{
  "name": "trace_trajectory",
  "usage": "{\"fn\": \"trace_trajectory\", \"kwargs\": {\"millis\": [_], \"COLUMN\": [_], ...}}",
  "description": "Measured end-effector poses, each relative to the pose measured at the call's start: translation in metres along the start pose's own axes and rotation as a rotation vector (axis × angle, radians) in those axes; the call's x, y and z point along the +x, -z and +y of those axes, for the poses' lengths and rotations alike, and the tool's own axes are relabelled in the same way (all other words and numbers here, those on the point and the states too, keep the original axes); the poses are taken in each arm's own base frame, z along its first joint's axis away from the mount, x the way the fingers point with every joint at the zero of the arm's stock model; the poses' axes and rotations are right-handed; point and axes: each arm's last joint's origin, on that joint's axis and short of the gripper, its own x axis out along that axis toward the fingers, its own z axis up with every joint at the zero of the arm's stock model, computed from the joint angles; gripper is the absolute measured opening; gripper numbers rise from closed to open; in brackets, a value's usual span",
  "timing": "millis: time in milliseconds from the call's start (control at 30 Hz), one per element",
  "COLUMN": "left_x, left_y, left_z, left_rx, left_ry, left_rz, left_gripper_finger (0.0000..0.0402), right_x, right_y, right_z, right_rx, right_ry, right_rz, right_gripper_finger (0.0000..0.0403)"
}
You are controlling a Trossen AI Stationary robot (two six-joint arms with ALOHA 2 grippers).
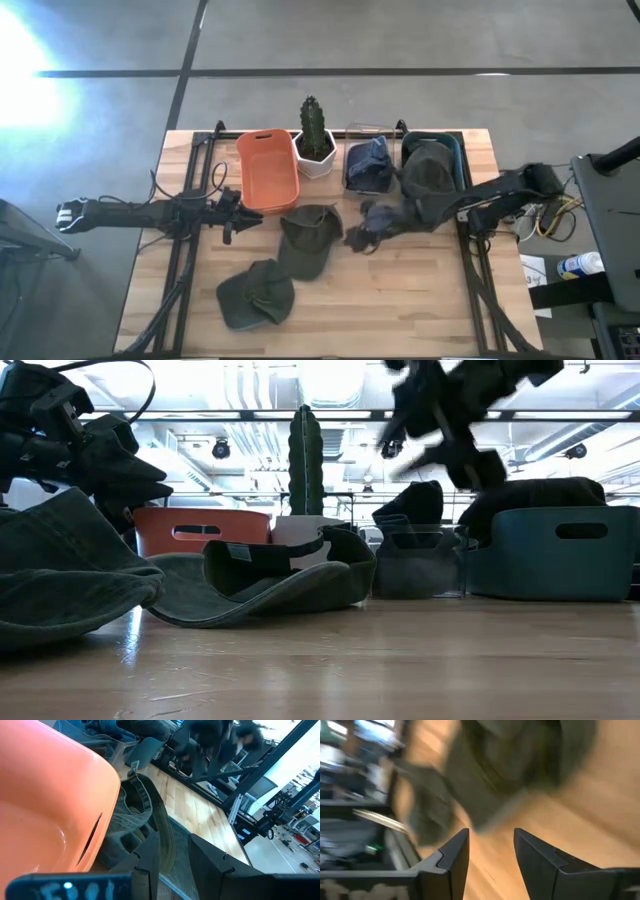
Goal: Pick & Place hat
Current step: Put the top black cap into the orange bin
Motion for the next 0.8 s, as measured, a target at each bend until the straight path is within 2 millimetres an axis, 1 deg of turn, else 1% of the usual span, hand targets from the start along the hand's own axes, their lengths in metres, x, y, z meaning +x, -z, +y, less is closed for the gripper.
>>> {"fn": "trace_trajectory", "kwargs": {"millis": [133, 233, 300, 433, 533, 800], "left_x": [0.0, 0.0, 0.0, 0.0, 0.0, 0.0], "left_y": [0.0, 0.0, 0.0, 0.0, 0.0, -0.001], "left_z": [0.0, 0.0, 0.0, 0.0, 0.0, 0.0], "left_rx": [-0.027, -0.097, -0.149, -0.234, -0.27, -0.416], "left_ry": [-0.002, -0.002, -0.002, -0.002, -0.002, 0.004], "left_rz": [-0.002, -0.002, -0.002, -0.002, -0.002, -0.008], "left_gripper_finger": [0.0094, 0.0094, 0.0094, 0.0094, 0.0094, 0.0094], "right_x": [0.034, 0.056, 0.068, 0.086, 0.097, 0.125], "right_y": [0.014, 0.017, 0.017, 0.015, 0.013, 0.004], "right_z": [-0.009, -0.013, -0.011, -0.001, 0.003, -0.002], "right_rx": [0.093, 0.183, 0.219, 0.222, 0.22, 0.251], "right_ry": [0.098, 0.124, 0.111, 0.076, 0.085, 0.13], "right_rz": [0.1, 0.095, 0.087, 0.081, 0.08, 0.066], "right_gripper_finger": [0.015, 0.015, 0.015, 0.015, 0.015, 0.015]}}
